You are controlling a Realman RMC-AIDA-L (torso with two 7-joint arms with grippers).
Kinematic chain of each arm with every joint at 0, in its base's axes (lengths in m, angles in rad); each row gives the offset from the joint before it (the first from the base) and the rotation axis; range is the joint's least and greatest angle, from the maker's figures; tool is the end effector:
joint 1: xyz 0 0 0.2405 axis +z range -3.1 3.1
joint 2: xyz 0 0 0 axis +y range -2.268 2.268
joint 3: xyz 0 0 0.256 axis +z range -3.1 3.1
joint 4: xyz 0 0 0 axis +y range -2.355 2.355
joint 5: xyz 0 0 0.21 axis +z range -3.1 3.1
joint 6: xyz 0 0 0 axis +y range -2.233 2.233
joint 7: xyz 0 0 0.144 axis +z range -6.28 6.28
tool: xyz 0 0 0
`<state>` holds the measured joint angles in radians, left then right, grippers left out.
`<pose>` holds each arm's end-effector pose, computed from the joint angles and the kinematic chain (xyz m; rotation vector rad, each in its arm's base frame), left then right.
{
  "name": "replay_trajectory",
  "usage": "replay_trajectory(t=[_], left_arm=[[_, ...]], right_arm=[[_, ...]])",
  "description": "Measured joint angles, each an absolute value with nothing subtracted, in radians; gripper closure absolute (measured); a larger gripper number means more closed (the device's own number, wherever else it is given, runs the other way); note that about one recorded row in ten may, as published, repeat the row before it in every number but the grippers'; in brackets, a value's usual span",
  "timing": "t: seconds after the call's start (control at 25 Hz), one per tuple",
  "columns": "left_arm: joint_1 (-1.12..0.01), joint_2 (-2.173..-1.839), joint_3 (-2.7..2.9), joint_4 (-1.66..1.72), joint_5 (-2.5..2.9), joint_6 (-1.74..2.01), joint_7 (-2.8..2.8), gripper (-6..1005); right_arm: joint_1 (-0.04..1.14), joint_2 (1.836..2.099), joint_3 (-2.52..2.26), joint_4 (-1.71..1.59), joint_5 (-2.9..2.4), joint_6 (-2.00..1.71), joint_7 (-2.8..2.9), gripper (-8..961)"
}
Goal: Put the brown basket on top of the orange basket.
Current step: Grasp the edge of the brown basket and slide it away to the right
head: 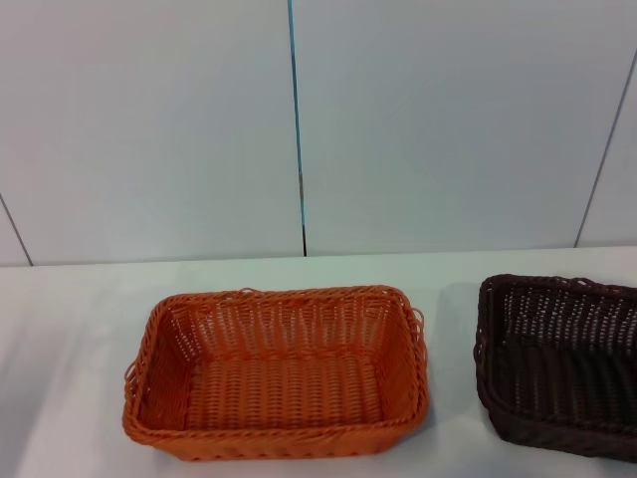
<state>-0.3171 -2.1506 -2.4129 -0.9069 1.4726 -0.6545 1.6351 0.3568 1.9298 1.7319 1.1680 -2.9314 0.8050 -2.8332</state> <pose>-0.3535 0.3672 0.1086 -1.5053 -0.9557 -0.6471 0.3332 0.3862 0.0919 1.8227 1.8851 1.7000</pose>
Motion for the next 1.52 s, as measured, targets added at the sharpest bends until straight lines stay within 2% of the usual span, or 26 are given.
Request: replay_trajectory(t=[0.6,0.84,1.04,1.16,1.32,1.52], left_arm=[[-0.310,-2.140,-2.409,-0.912,1.474,-0.658,1.611,79],[-0.303,-2.144,-2.412,-0.923,1.474,-0.662,1.600,78],[-0.294,-2.148,-2.407,-0.946,1.474,-0.663,1.596,78],[-0.293,-2.149,-2.404,-0.949,1.474,-0.663,1.595,78],[-0.293,-2.149,-2.403,-0.946,1.474,-0.662,1.595,79],[-0.297,-2.149,-2.402,-0.933,1.474,-0.657,1.595,79]], right_arm=[[0.334,1.948,1.732,1.151,-2.933,0.775,-2.833,312],[0.330,1.951,1.743,1.148,-2.933,0.775,-2.833,433],[0.330,1.958,1.788,1.149,-2.931,0.785,-2.833,677],[0.327,1.961,1.802,1.149,-2.931,0.786,-2.833,737],[0.319,1.961,1.802,1.160,-2.931,0.794,-2.833,738],[0.318,1.943,1.797,1.233,-2.931,0.880,-2.834,739]])
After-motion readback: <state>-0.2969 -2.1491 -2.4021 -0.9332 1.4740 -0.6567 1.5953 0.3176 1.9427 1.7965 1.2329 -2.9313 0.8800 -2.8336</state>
